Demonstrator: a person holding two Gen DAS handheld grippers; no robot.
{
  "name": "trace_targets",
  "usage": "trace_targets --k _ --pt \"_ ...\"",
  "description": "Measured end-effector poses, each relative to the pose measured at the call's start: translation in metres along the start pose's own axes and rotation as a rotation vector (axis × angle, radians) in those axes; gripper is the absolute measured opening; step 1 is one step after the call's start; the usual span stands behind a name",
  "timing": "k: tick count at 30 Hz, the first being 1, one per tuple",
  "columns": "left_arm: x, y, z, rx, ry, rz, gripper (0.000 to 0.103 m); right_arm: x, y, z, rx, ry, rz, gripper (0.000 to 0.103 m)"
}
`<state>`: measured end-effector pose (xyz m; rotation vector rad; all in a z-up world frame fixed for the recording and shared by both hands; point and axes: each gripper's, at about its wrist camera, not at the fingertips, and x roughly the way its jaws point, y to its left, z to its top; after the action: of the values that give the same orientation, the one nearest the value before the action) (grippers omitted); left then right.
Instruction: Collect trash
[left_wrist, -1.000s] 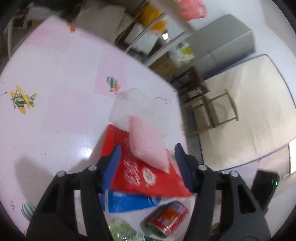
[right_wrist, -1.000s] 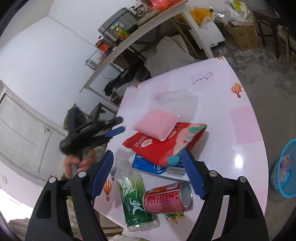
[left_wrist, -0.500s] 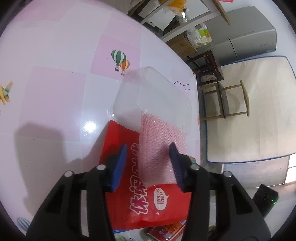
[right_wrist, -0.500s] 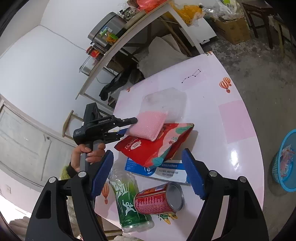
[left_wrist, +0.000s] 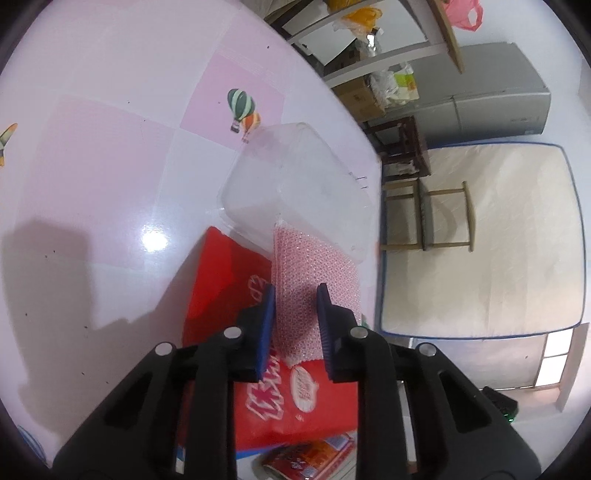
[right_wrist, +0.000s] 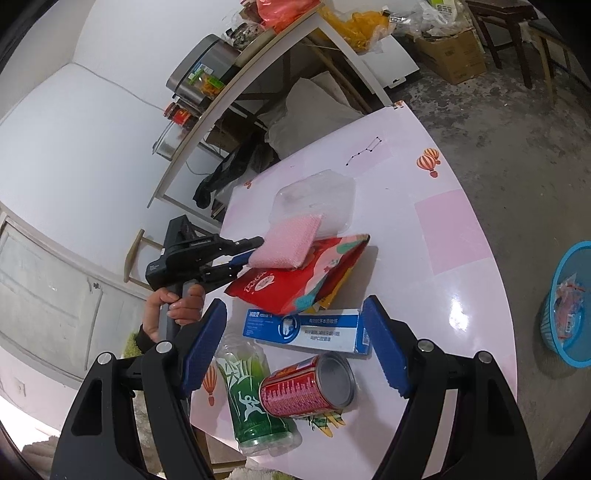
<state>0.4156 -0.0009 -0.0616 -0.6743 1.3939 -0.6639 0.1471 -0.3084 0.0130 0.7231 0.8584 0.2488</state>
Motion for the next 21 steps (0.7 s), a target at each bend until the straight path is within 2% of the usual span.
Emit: trace_targets --k 6,12,16,21 --pt "-0.029 -0.013 -0.008 0.008 -0.065 -0.079 0.019 -0.008 -0.001 -0.004 0.000 -0.014 0.002 0.074" --pt "-0.089 -0.025 -0.038 0.068 -0.155 -0.197 0.019 -0.015 0.002 -0.007 -0.008 -0.021 0.004 0.074" --pt "-0.150 -0.018 -0.084 0.164 -0.216 -0.222 0.019 -0.020 0.003 -0.009 -0.019 -0.027 0.003 0.074" --pt "-0.212 0.016 -0.157 0.241 -0.261 -0.164 0.019 -0.017 0.003 -0.014 -0.023 -0.012 0.006 0.074"
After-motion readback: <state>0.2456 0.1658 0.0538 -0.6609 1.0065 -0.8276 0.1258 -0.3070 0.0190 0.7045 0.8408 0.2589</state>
